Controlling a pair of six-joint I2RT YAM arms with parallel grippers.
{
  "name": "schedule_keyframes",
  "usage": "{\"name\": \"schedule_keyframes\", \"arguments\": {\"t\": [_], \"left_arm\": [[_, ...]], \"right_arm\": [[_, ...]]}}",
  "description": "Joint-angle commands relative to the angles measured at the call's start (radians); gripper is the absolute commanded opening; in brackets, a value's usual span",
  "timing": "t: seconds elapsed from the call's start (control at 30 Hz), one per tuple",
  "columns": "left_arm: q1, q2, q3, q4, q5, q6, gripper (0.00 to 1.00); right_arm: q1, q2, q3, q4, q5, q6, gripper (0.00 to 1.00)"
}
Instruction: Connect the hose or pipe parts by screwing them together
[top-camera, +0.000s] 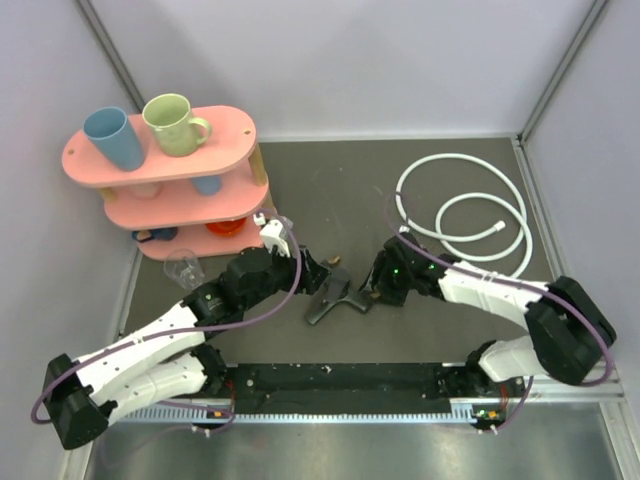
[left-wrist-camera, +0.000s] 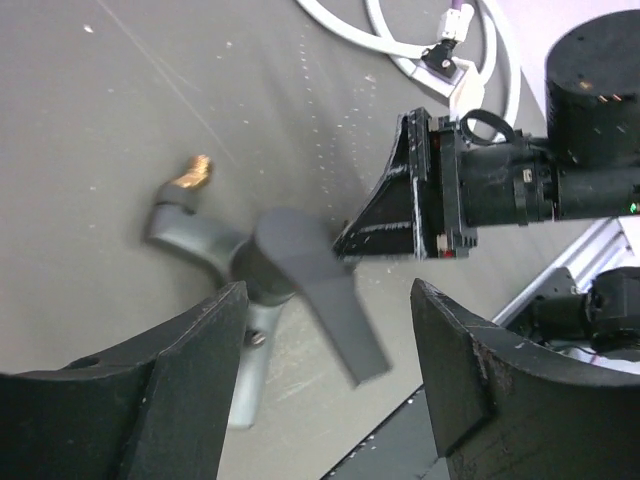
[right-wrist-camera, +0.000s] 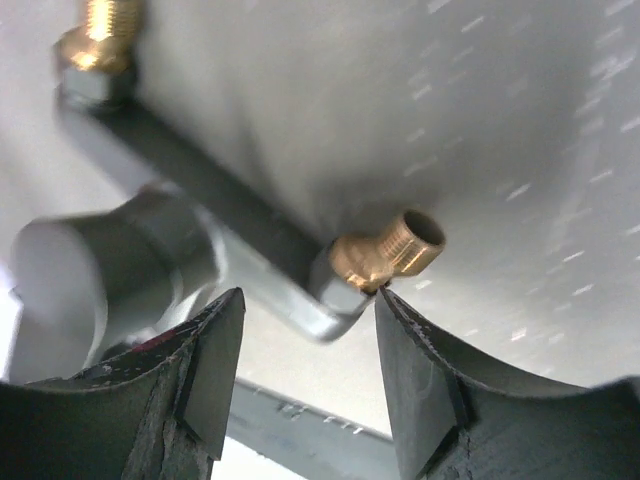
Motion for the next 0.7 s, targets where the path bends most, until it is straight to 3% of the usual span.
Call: {"name": "schedule_keyframes", "arguments": {"t": [0.0,0.1,0.27,0.3,0.4,0.53,0.67], "left_arm": [[-0.005,0.032,-0.009,0.170,0.148,-0.040,0.70],[-0.005,0.052,-0.014,0.159,0.175,-0.035,0.63],[-0.005,0.053,-0.058,0.157,0.316,-0.043,0.52],[-0.005,0.047,-0.089,0.157,0.331,-0.044,0.41],[-0.005,0.015,-0.170,0.183,0.360,-0.060,0.22],[-0.006,0.004,-0.236,0.172,0.388,-0.046,0.16],[-0.008,0.013,-0.249,0.053,0.249,-0.012,0.12]], "right_arm": [[0.077,-0.119,0.003,0.107,0.027,0.153,0.56],[0.077,-0.188,-0.014,0.045,0.137,0.124,0.57],[0.074,-0.270,-0.040,0.030,0.186,0.015,0.57],[0.074,-0.288,-0.042,0.028,0.189,0.001,0.57],[0.072,-0.316,-0.045,0.032,0.199,-0.045,0.57],[0.069,-0.322,-0.040,0.033,0.199,-0.086,0.57],[0.065,-0.316,-0.037,0.044,0.180,-0.121,0.56]]}}
